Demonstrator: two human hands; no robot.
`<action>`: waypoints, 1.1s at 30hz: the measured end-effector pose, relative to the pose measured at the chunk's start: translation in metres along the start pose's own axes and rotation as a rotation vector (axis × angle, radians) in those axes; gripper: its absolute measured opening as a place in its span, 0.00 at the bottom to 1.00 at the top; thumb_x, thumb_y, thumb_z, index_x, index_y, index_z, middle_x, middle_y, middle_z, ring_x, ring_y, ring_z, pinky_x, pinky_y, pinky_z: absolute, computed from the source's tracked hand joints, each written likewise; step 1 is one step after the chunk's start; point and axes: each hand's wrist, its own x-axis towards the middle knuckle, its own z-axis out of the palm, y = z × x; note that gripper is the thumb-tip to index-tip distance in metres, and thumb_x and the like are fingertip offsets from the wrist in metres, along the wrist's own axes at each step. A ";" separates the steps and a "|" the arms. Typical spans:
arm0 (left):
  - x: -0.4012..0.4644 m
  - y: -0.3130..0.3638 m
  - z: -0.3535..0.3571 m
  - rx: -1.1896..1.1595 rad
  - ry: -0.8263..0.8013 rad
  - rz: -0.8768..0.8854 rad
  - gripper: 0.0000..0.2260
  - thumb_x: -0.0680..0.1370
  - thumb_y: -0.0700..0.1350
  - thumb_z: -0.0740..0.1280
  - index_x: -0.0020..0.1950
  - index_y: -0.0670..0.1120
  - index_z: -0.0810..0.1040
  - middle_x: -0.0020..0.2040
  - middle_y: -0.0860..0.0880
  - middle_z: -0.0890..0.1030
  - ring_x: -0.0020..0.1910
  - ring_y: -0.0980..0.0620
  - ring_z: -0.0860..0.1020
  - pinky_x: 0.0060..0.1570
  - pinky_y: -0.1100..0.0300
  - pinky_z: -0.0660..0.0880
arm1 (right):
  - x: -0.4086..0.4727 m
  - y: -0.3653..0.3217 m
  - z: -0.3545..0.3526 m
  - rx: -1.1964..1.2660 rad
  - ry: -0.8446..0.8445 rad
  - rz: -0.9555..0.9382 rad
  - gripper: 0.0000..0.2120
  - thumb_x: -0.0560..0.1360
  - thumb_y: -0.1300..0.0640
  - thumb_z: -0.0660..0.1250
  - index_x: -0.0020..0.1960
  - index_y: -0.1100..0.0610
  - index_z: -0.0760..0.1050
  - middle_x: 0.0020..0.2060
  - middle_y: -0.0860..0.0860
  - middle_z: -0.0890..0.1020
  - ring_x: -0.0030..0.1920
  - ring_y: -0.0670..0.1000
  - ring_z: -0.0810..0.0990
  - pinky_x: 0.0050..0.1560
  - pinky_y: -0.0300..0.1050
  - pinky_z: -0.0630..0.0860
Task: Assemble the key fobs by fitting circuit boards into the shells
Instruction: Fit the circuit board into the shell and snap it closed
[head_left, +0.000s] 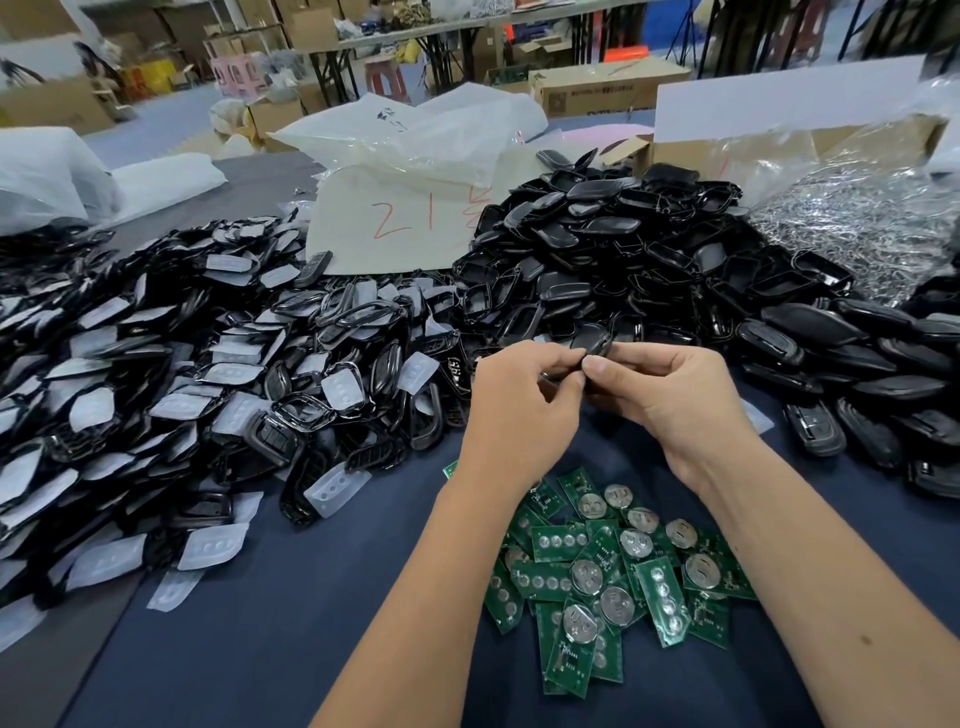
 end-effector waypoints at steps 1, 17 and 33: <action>0.000 0.000 0.000 0.013 -0.014 0.022 0.10 0.76 0.40 0.73 0.56 0.49 0.87 0.45 0.57 0.83 0.46 0.61 0.80 0.47 0.68 0.76 | -0.001 0.000 0.001 -0.015 0.010 -0.013 0.13 0.64 0.56 0.82 0.47 0.58 0.89 0.44 0.61 0.88 0.47 0.61 0.89 0.48 0.51 0.86; 0.005 -0.005 -0.012 -0.017 -0.091 -0.146 0.14 0.71 0.37 0.79 0.46 0.57 0.87 0.37 0.64 0.84 0.40 0.63 0.82 0.45 0.63 0.81 | 0.003 0.000 -0.015 -0.401 -0.174 -0.176 0.14 0.76 0.61 0.77 0.58 0.46 0.85 0.47 0.51 0.88 0.42 0.57 0.87 0.37 0.42 0.82; 0.009 -0.016 -0.028 0.046 -0.135 -0.168 0.09 0.69 0.37 0.82 0.42 0.48 0.86 0.39 0.52 0.84 0.39 0.56 0.81 0.41 0.69 0.77 | 0.009 0.003 -0.022 -0.355 -0.222 -0.190 0.11 0.71 0.69 0.79 0.47 0.56 0.85 0.38 0.57 0.85 0.36 0.53 0.81 0.44 0.46 0.79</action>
